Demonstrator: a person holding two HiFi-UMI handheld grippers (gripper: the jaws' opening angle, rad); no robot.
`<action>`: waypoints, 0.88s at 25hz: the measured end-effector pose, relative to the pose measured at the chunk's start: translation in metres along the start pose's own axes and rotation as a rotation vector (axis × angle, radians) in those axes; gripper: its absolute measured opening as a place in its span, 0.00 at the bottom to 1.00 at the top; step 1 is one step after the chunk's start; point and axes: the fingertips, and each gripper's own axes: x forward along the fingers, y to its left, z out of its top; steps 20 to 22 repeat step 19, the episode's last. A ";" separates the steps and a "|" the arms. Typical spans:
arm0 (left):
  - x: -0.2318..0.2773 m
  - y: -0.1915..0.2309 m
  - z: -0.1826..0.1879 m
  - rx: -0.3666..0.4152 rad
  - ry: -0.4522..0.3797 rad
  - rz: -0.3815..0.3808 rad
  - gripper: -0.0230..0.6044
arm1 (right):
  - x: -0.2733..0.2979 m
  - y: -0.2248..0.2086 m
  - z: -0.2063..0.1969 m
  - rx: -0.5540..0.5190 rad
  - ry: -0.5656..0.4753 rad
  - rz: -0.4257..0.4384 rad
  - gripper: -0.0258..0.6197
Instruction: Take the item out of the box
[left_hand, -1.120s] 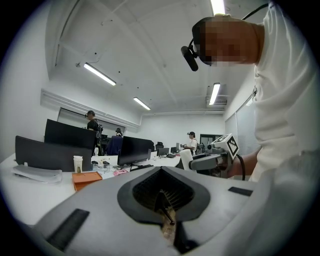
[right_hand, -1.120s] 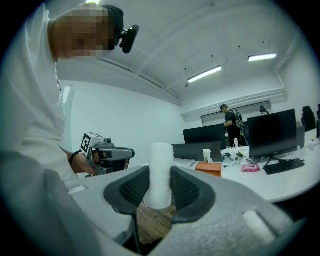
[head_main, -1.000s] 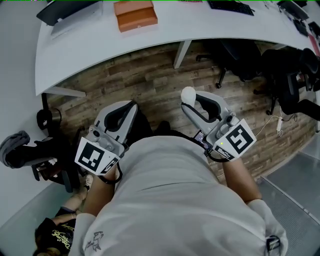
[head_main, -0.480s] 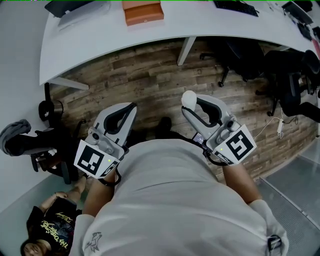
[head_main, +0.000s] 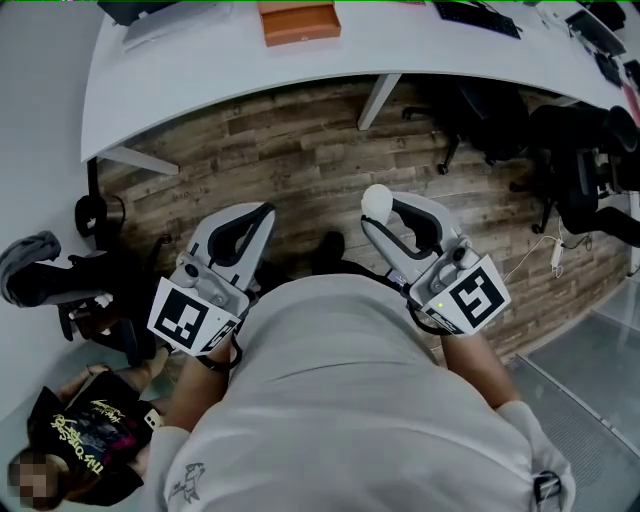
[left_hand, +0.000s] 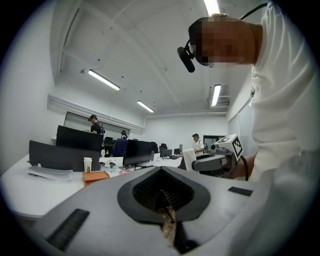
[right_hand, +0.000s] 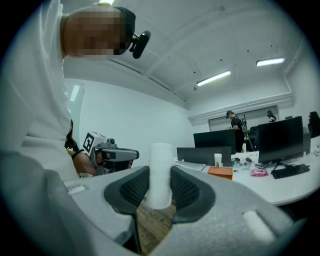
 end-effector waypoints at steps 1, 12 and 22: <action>-0.004 0.001 0.000 0.001 -0.003 0.001 0.03 | 0.002 0.004 0.000 -0.001 0.000 0.001 0.24; -0.038 0.011 0.004 0.003 -0.021 0.009 0.03 | 0.022 0.033 0.007 -0.018 0.000 0.011 0.24; -0.037 0.014 0.003 -0.007 -0.026 0.010 0.03 | 0.025 0.031 0.007 -0.018 0.000 0.014 0.24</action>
